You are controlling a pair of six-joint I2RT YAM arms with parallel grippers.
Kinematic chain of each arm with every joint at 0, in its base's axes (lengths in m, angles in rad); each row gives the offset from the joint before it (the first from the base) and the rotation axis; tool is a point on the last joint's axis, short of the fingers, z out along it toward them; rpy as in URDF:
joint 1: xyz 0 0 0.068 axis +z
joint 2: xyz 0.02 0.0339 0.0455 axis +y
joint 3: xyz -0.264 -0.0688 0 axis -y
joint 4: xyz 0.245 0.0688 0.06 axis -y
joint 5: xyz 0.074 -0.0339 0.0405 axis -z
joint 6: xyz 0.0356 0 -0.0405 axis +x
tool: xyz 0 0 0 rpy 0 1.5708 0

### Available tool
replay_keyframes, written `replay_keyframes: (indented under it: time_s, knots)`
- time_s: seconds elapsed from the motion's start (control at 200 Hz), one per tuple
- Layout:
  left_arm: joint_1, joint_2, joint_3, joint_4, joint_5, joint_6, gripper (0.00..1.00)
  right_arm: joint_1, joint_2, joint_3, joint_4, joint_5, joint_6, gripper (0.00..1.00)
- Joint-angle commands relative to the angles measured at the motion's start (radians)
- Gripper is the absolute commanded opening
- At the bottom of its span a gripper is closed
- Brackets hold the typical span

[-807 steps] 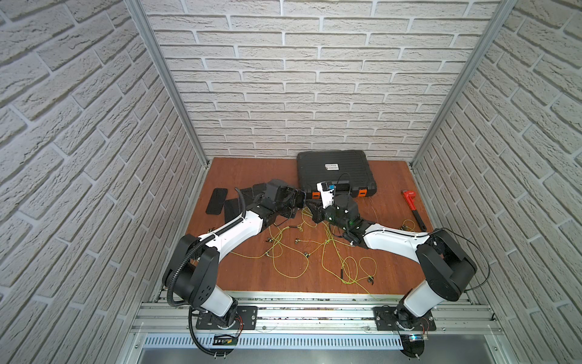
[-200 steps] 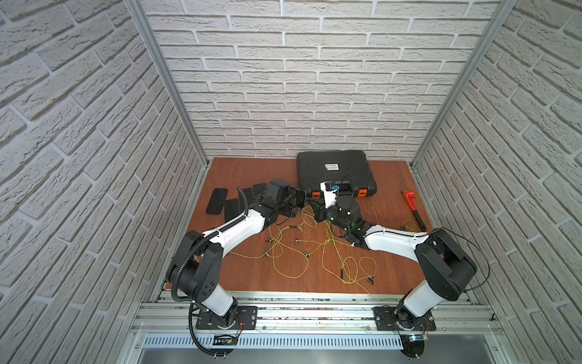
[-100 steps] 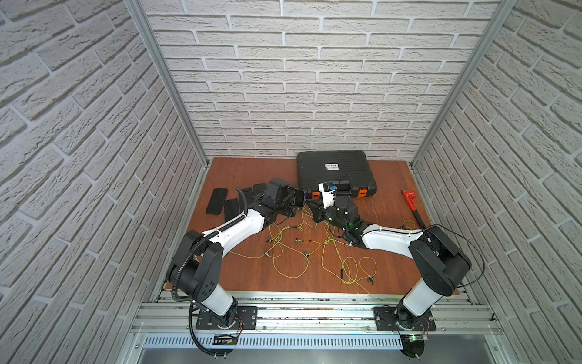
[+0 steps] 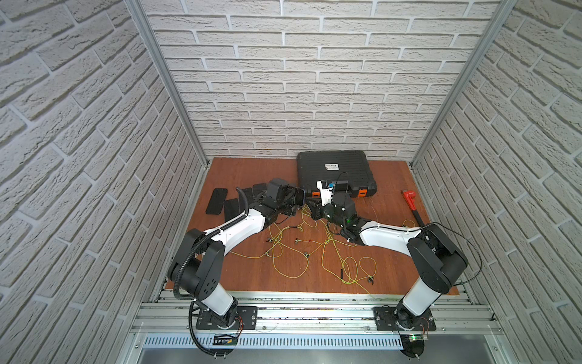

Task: Plug wired earphones into phones
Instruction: Insert the wired earphone into the phone.

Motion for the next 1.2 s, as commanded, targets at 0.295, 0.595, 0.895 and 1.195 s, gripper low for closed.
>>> replay_keyframes:
  time_s: [0.295, 0.595, 0.895, 1.195]
  knots:
    - [-0.034, 0.000, 0.035, 0.097, 0.057, 0.022, 0.00, -0.007, 0.035, 0.076, -0.025, -0.055, 0.050, 0.06]
    - [0.006, 0.029, 0.029, -0.028, 0.024, 0.171, 0.00, -0.161, -0.159, 0.120, -0.556, -0.265, -0.031, 0.67]
    - [-0.038, 0.158, 0.179, -0.098, 0.079, 0.341, 0.00, -0.206, -0.200, 0.183, -0.732, -0.315, 0.038, 0.50]
    - [-0.068, 0.179, 0.231, -0.109, 0.098, 0.370, 0.00, -0.205, -0.098, 0.204, -0.621, -0.326, 0.134, 0.45]
